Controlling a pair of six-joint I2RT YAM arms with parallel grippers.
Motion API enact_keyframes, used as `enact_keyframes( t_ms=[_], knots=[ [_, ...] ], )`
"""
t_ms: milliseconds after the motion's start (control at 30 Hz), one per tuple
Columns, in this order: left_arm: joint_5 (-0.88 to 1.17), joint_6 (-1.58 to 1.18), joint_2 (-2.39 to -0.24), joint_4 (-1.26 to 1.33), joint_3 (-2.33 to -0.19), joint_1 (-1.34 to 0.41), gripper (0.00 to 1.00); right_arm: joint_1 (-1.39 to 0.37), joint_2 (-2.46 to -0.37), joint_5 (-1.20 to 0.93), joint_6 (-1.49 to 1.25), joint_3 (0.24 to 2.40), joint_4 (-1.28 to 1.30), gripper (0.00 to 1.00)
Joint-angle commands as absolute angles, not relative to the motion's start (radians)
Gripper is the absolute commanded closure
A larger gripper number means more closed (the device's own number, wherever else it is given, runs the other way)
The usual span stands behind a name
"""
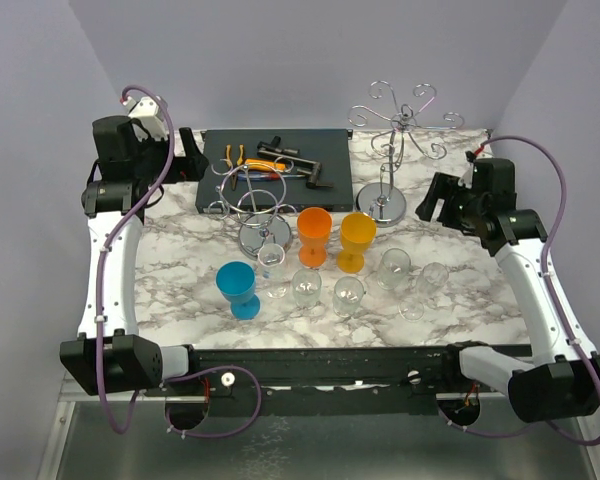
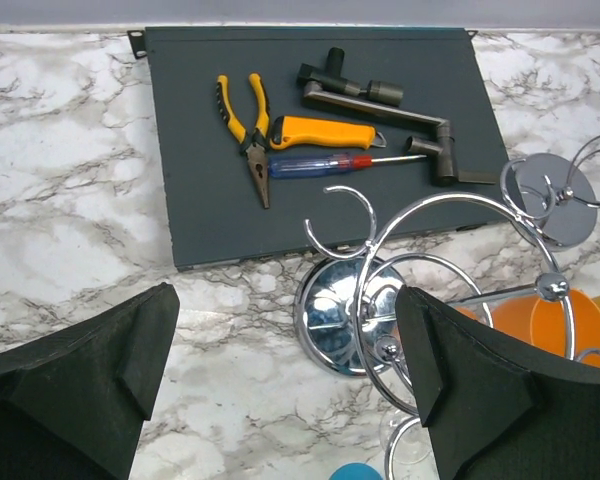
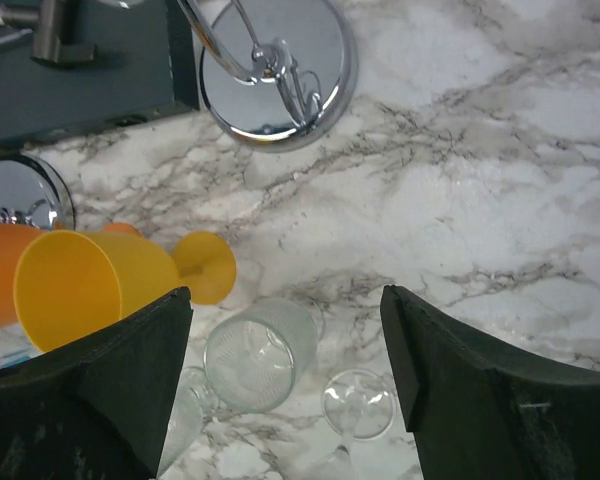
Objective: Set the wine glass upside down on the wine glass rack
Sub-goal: Pick up the wine glass at the center of the board.
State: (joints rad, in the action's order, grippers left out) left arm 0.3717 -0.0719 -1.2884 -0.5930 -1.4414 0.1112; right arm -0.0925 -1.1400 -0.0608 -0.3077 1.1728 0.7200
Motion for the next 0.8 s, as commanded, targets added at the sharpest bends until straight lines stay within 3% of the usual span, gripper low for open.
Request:
enact_keyframes(
  t_ms=[0, 300, 533, 767],
  knots=[
    [0.450, -0.100, -1.285, -0.653, -1.477, 0.115, 0.01, -0.094, -1.089, -0.092, -0.299, 1.132, 0.811, 0.19],
    [0.507, -0.109, -1.295, -0.689, -1.503, 0.114, 0.01, -0.122, -1.094, -0.224, -0.345, 1.007, 0.813, 0.30],
    [0.520, -0.107, -1.301, -0.692, -1.508, 0.114, 0.01, -0.183, -1.167, -0.182, -0.360, 1.004, 0.828, 0.32],
    [0.527, -0.103, -1.300, -0.693, -1.514, 0.114, 0.01, -0.192, -1.250, -0.096, -0.360, 1.042, 0.859, 0.46]
  ],
)
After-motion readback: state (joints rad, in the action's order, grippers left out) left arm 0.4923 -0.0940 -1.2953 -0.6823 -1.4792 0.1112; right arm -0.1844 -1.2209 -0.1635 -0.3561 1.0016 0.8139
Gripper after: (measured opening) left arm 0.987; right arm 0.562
